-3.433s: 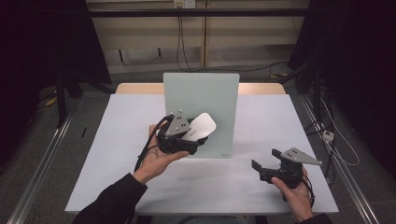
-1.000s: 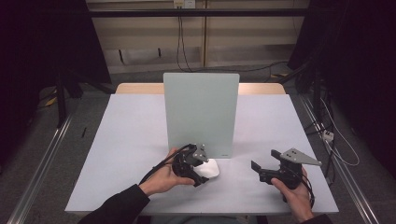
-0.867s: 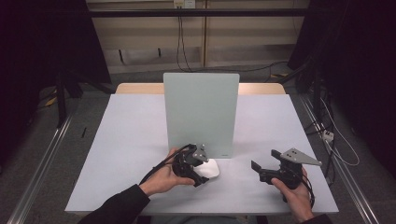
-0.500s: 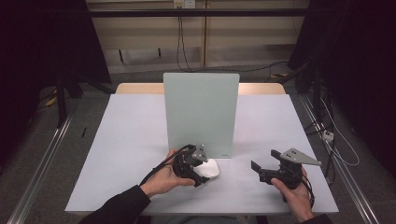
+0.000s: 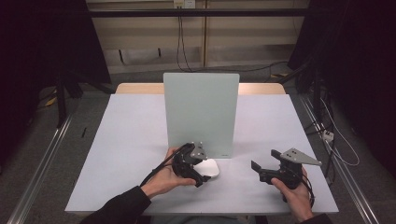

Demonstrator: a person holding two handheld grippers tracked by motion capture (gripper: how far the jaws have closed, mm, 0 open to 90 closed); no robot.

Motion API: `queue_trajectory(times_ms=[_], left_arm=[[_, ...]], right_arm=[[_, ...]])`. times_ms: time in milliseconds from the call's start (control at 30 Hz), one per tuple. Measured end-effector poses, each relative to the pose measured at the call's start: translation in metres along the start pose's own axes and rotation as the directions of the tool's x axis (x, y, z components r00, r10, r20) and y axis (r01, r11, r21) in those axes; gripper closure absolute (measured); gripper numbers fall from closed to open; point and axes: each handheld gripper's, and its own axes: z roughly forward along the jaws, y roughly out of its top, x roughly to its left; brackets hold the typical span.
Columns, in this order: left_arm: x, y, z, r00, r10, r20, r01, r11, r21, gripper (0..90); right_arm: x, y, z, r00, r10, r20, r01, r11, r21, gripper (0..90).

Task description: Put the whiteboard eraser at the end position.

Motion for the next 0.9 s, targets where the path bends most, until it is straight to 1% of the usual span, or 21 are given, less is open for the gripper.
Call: queue_trajectory(times_ms=[33, 67, 100, 167, 233, 300, 333, 367, 400, 500, 567, 600, 667, 733, 833, 867, 900], left_arm=[[0.000, 0.000, -0.001, 0.9999, -0.004, -0.014, 0.004, 0.9999, -0.014, 12.2], [0.001, 0.000, -0.002, 0.9999, -0.004, -0.012, 0.004, 0.9998, -0.022, 10.3], [0.002, 0.000, -0.004, 0.9997, -0.016, -0.016, 0.016, 0.9993, -0.034, 8.5], [0.003, 0.000, -0.006, 0.9995, -0.026, -0.018, 0.025, 0.9979, -0.060, 7.0], [0.002, 0.001, -0.008, 0.9993, -0.028, -0.024, 0.026, 0.9968, -0.076, 6.9], [0.002, 0.001, -0.011, 0.9994, -0.035, -0.008, 0.034, 0.9940, -0.104, 6.8], [0.002, 0.002, -0.013, 0.9990, -0.043, -0.010, 0.042, 0.9932, -0.108, 7.0], [0.003, 0.001, -0.014, 0.9989, -0.047, 0.006, 0.048, 0.9904, -0.130, 7.0], [0.004, 0.001, -0.016, 0.9991, -0.041, 0.004, 0.042, 0.9899, -0.135, 6.9], [0.005, 0.001, -0.021, 0.9985, -0.053, -0.016, 0.050, 0.9855, -0.162, 6.9], [0.006, 0.001, -0.025, 0.9963, -0.078, -0.037, 0.070, 0.9806, -0.183, 7.0], [0.007, 0.001, -0.027, 0.9947, -0.093, -0.044, 0.083, 0.9775, -0.194, 7.0], [0.009, 0.000, -0.031, 0.9905, -0.121, -0.066, 0.102, 0.9665, -0.235, 7.0], [0.011, -0.002, -0.034, 0.9865, -0.149, -0.069, 0.125, 0.9547, -0.270, 7.0], [0.015, -0.004, -0.042, 0.9835, -0.165, -0.076, 0.134, 0.9429, -0.305, 6.9], [0.016, -0.005, -0.045, 0.9823, -0.170, -0.080, 0.136, 0.9381, -0.319, 7.0], [0.017, -0.006, -0.048, 0.9801, -0.179, -0.086, 0.140, 0.9311, -0.337, 7.0]], right_arm=[[0.000, 0.000, 0.001, 1.0000, 0.002, -0.001, -0.002, 1.0000, 0.000, 7.6], [0.000, 0.000, 0.001, 1.0000, 0.003, -0.002, -0.003, 1.0000, 0.000, 7.6], [0.000, 0.001, 0.002, 1.0000, 0.002, -0.001, -0.002, 1.0000, -0.001, 7.6], [0.000, 0.000, 0.002, 1.0000, 0.002, -0.004, -0.002, 1.0000, 0.001, 7.6], [-0.001, 0.000, 0.002, 1.0000, 0.003, -0.003, -0.003, 1.0000, -0.002, 7.6], [-0.001, 0.000, 0.002, 1.0000, 0.004, -0.002, -0.004, 1.0000, 0.000, 7.5], [-0.001, 0.000, 0.001, 1.0000, 0.005, -0.002, -0.005, 1.0000, -0.001, 7.5], [-0.001, 0.000, 0.001, 1.0000, 0.007, -0.002, -0.007, 1.0000, 0.000, 7.5], [-0.001, 0.000, 0.002, 1.0000, 0.005, -0.003, -0.005, 1.0000, -0.001, 7.5], [-0.001, 0.000, 0.002, 1.0000, 0.004, -0.003, -0.004, 1.0000, -0.002, 7.5], [-0.001, 0.000, 0.002, 1.0000, 0.004, -0.003, -0.004, 1.0000, -0.001, 7.5], [-0.001, 0.000, 0.002, 1.0000, 0.004, -0.004, -0.004, 1.0000, -0.001, 7.5], [-0.001, 0.000, 0.002, 1.0000, 0.004, -0.002, -0.004, 1.0000, 0.000, 7.6], [-0.001, 0.001, 0.003, 1.0000, 0.004, -0.002, -0.004, 1.0000, 0.000, 7.6], [-0.001, 0.001, 0.002, 1.0000, 0.005, -0.001, -0.005, 1.0000, 0.000, 7.5], [-0.001, 0.001, 0.002, 1.0000, 0.004, 0.000, -0.004, 1.0000, 0.000, 7.5], [-0.001, 0.001, 0.002, 1.0000, 0.005, -0.001, -0.005, 1.0000, 0.000, 7.5]])
